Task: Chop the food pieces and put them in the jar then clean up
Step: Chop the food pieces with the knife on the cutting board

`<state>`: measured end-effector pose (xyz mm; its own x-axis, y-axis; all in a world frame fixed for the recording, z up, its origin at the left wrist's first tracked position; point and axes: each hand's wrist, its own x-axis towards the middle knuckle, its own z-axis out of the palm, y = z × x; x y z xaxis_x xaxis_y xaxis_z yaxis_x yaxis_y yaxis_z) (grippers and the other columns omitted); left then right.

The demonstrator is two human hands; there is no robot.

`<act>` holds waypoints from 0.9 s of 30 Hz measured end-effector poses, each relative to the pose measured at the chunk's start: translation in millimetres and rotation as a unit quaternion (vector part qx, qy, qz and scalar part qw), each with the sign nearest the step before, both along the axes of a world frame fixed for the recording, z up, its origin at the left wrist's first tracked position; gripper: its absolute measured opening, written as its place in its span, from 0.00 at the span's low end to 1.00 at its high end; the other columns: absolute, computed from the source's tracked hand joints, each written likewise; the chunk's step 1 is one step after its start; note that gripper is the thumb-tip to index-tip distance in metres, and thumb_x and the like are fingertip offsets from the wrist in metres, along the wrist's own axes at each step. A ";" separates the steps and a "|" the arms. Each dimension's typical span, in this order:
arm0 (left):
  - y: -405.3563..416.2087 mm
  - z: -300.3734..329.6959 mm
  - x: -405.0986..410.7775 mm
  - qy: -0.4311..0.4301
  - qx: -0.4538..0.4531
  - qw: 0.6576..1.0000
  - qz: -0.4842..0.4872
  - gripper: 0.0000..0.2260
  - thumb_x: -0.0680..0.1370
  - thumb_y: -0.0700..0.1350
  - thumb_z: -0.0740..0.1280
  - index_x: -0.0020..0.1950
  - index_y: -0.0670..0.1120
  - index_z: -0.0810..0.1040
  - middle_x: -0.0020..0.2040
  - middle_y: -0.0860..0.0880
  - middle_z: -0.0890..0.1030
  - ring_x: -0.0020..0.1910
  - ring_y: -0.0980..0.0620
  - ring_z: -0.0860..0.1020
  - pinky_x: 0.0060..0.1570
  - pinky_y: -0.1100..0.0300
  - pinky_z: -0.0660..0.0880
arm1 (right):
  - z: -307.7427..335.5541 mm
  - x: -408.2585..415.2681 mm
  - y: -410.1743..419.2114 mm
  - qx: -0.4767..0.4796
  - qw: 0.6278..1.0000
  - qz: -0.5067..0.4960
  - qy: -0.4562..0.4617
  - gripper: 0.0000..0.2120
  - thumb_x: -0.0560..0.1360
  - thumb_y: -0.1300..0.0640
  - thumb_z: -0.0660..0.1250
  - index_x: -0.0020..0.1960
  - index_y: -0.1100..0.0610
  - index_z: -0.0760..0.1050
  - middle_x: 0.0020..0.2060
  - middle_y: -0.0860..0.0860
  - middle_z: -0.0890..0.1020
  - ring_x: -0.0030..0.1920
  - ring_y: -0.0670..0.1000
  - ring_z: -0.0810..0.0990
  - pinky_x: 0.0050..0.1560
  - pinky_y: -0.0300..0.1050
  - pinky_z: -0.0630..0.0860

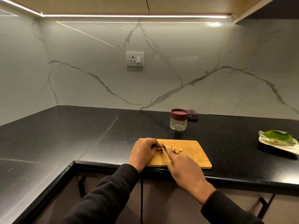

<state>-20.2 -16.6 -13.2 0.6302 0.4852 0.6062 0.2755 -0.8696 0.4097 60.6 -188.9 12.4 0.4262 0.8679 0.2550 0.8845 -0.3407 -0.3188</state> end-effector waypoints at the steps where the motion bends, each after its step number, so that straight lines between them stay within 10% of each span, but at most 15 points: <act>1: 0.2 -0.1 -0.2 0.000 0.002 1.000 -0.001 0.02 0.75 0.46 0.75 0.46 0.51 0.87 0.44 0.56 0.85 0.42 0.61 0.81 0.47 0.70 0.77 | 0.1 0.0 -0.1 0.001 1.000 0.001 -0.002 0.26 0.85 0.50 0.55 0.81 0.44 0.53 0.41 0.45 0.74 0.39 0.44 0.73 0.34 0.36 0.65; 27: -0.1 -0.3 -0.8 -0.010 -0.010 1.000 -0.010 0.02 0.76 0.45 0.75 0.46 0.51 0.87 0.43 0.56 0.86 0.42 0.62 0.82 0.48 0.71 0.77 | 3.0 4.9 13.5 -0.035 0.999 0.007 -0.020 0.27 0.85 0.51 0.54 0.82 0.44 0.51 0.44 0.47 0.75 0.42 0.45 0.74 0.36 0.37 0.69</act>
<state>-21.0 -16.7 -13.5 0.6272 0.4853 0.6092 0.2496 -0.8661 0.4331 65.5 -175.4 15.3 0.4047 0.8901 0.2096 0.9010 -0.3490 -0.2577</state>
